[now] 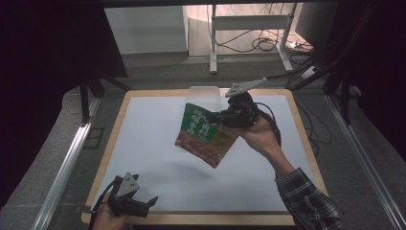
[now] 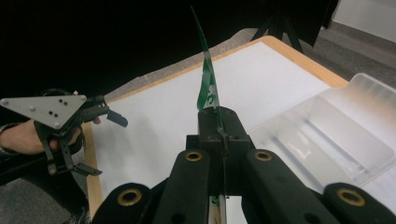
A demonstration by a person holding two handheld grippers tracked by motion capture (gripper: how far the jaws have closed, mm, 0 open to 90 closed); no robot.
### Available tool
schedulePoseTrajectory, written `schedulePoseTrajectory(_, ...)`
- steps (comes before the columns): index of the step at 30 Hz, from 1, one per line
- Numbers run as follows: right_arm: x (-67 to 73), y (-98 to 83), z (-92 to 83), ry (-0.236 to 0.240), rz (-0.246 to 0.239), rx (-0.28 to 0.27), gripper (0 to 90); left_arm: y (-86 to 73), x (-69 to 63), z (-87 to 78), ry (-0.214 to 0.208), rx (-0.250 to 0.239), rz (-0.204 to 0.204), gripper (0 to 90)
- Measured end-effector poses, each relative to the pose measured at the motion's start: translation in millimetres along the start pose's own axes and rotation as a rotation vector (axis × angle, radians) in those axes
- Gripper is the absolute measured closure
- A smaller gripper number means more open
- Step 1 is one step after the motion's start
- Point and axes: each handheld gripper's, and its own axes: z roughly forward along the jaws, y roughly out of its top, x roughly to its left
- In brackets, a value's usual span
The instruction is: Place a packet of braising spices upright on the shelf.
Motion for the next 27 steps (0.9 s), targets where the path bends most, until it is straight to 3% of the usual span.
schedulePoseTrajectory(9,-9.3,26.9,-6.5,-0.04,-0.009,-0.014,89.0,-0.1,0.4,-0.4,0.0,-0.003,-0.004,0.0)
schedulePoseTrajectory(27,-49.0,75.4,-3.0,-0.116,0.014,-0.077,89.0,-0.4,1.1,-0.4,-0.009,-0.007,-0.011,0.0)
